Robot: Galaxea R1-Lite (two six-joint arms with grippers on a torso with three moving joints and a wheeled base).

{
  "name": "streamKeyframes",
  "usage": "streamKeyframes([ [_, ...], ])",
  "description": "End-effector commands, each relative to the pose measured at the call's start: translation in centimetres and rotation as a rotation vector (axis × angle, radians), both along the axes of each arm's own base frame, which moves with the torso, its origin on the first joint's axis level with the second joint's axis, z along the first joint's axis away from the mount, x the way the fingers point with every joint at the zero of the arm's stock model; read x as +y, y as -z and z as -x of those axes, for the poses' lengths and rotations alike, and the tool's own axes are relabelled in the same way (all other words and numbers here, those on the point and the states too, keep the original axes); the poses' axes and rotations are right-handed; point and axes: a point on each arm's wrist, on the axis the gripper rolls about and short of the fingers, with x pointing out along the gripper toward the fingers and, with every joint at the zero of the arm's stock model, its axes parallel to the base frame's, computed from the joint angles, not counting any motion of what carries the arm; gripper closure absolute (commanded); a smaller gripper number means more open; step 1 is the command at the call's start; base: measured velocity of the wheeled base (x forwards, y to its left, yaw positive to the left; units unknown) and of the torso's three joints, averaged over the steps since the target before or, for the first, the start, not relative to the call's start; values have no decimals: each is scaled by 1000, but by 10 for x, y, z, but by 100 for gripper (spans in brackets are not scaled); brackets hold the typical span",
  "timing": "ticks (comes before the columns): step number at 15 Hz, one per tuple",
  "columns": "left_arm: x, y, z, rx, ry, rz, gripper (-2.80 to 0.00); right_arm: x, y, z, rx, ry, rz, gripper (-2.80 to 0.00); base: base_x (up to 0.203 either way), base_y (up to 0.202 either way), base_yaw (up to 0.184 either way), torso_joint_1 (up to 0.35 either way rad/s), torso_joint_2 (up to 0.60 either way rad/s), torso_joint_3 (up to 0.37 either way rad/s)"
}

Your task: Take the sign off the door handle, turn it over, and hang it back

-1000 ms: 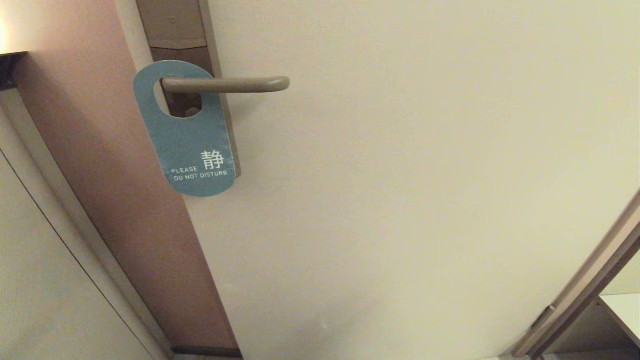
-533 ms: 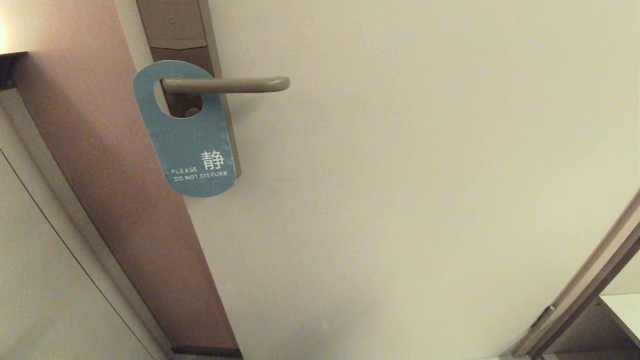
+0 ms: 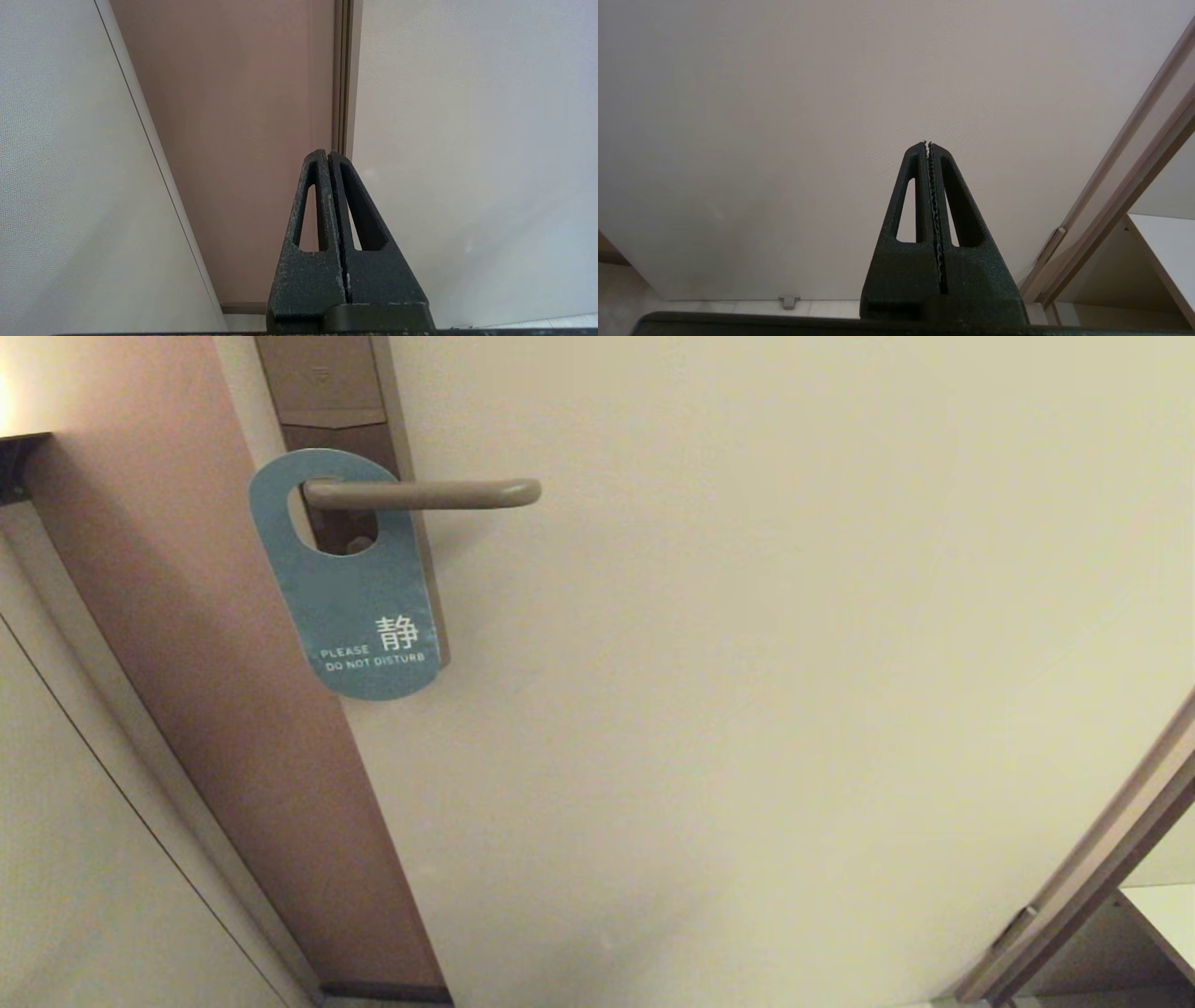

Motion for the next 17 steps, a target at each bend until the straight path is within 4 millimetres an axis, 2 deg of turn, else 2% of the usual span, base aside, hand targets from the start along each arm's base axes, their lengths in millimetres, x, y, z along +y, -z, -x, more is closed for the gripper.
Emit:
streamKeyframes([
  [1, 0, 0, 0, 1, 0, 0, 0, 0, 0, 0, 3, -2, 2, 0, 0, 0, 0, 0, 0, 0],
  [17, 0, 0, 0, 1, 0, 0, 0, 0, 0, 0, 3, 19, -4, 0, 0, 0, 0, 0, 0, 0],
])
